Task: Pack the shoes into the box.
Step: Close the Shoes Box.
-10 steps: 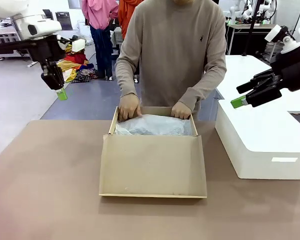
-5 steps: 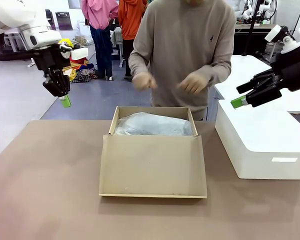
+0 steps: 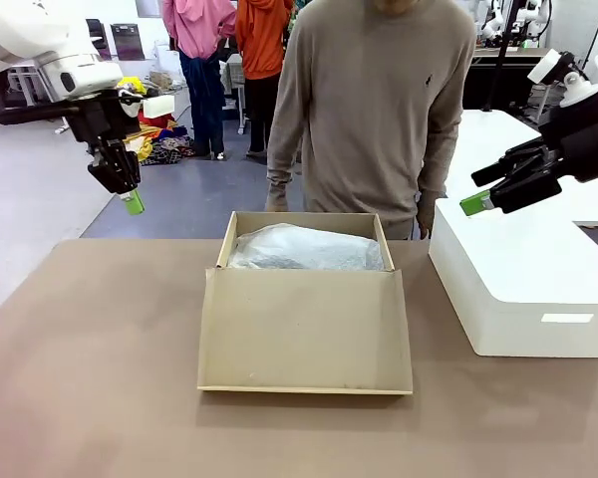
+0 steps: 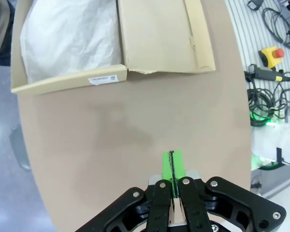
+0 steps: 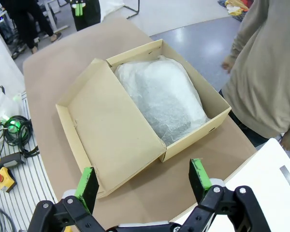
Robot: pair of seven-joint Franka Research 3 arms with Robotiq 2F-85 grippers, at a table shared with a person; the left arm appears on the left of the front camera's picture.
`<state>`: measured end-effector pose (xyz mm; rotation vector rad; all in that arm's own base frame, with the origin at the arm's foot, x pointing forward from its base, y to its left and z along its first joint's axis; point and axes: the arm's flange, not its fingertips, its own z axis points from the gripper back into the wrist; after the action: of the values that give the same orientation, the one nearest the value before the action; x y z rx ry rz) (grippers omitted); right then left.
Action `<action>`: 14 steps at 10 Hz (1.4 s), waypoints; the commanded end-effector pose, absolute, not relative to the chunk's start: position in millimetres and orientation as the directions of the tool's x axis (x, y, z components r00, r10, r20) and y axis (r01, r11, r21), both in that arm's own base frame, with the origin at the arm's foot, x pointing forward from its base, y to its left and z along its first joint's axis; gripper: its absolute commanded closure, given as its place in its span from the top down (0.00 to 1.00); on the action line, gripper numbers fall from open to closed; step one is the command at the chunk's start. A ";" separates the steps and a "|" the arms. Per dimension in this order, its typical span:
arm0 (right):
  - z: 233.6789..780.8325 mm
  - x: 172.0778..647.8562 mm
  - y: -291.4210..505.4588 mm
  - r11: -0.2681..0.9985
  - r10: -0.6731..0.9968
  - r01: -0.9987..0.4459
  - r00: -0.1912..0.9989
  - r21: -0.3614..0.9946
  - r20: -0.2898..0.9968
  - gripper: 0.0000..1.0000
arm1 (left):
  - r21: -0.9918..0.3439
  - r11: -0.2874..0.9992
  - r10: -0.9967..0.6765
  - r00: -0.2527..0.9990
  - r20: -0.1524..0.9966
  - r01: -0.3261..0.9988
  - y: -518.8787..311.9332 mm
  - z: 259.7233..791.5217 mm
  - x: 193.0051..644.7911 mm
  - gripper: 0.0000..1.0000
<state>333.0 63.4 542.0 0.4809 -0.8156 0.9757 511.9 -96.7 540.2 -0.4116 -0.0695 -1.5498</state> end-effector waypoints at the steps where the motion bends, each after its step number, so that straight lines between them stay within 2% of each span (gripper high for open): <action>1: 542.1 336.8 62.5 0.473 0.525 -0.881 0.281 -0.001 0.804 1.00 | -0.204 -0.052 -0.953 0.013 0.303 0.978 -96.5 541.6 511.3 0.00; 4: 542.1 336.8 62.5 0.473 0.525 -0.881 0.281 -0.001 0.804 1.00 | -0.216 -0.024 -0.947 0.047 0.316 0.976 -95.8 536.5 519.9 0.00; 10: 542.1 336.8 62.5 0.473 0.525 -0.881 0.281 -0.001 0.804 1.00 | -0.306 -0.074 -0.876 0.084 0.474 0.949 -95.2 472.0 523.1 0.00; 14: 542.1 336.8 62.5 0.473 0.525 -0.881 0.281 -0.001 0.804 1.00 | -0.351 -0.057 -0.884 0.117 0.453 0.935 -95.5 439.3 522.5 0.00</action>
<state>333.1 63.4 542.0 0.4809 -0.8155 0.9757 523.4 -97.4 442.6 -0.6619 -0.0745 -1.4823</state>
